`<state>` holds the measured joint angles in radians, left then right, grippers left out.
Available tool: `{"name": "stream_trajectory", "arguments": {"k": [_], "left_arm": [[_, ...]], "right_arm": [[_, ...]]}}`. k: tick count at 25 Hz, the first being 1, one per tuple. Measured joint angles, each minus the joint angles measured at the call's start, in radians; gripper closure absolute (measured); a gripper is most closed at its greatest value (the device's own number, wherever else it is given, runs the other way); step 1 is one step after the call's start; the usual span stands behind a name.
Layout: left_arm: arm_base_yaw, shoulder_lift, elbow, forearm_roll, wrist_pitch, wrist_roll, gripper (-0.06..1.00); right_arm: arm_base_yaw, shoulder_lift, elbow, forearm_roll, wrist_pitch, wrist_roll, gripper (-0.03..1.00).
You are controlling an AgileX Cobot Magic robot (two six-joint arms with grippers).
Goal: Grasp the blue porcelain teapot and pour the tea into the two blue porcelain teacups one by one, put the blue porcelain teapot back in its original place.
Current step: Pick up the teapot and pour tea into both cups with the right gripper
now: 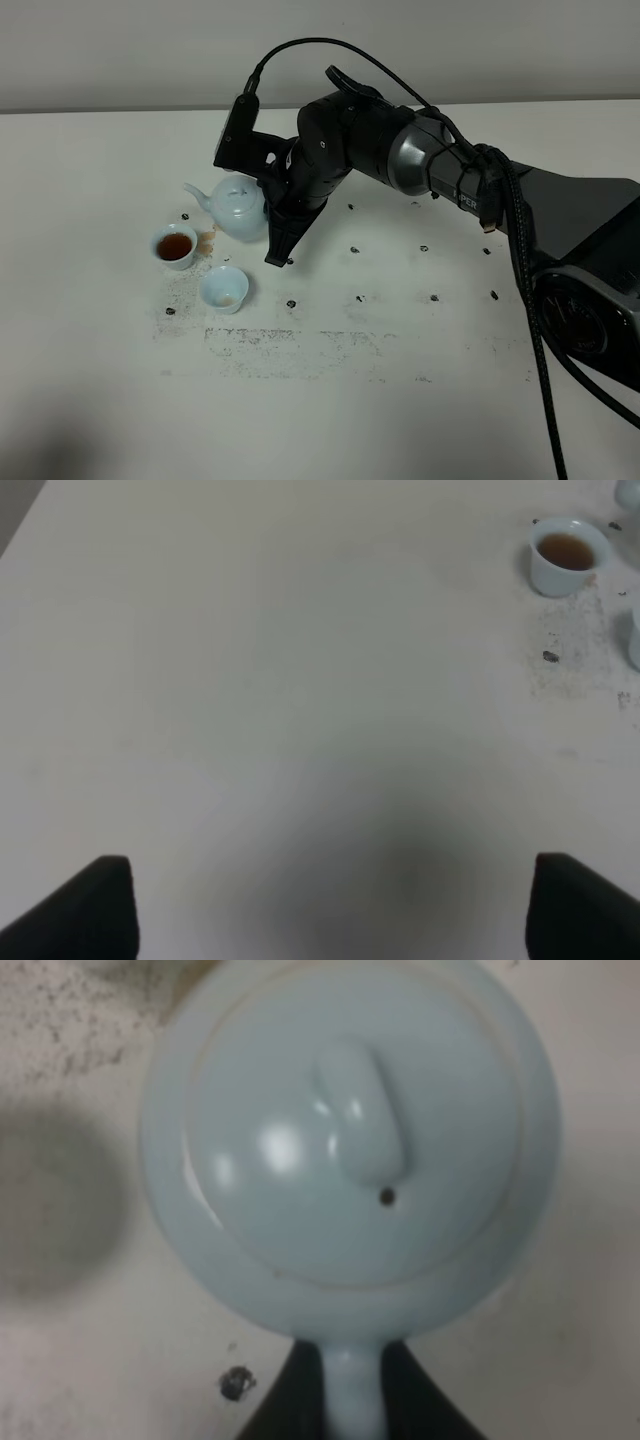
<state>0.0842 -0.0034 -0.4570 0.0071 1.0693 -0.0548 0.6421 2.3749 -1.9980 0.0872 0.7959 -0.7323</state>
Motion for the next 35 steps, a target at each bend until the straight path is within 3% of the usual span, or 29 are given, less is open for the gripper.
{"name": "stream_trajectory", "arguments": {"k": [18,28,32,35], "left_arm": [[0.0,0.0,0.0,0.0,0.0,0.0,0.19],[0.0,0.0,0.0,0.0,0.001,0.0,0.19],[0.0,0.0,0.0,0.0,0.001,0.0,0.19],[0.0,0.0,0.0,0.0,0.001,0.0,0.19]], "right_arm": [[0.0,0.023,0.0,-0.007,-0.005,-0.022,0.93],[-0.025,-0.176,0.007,-0.087,0.212,-0.021,0.93],[-0.036,-0.277,0.112,-0.095,0.21,-0.021,0.93],[-0.043,-0.362,0.244,-0.104,0.152,-0.016,0.93]]}}
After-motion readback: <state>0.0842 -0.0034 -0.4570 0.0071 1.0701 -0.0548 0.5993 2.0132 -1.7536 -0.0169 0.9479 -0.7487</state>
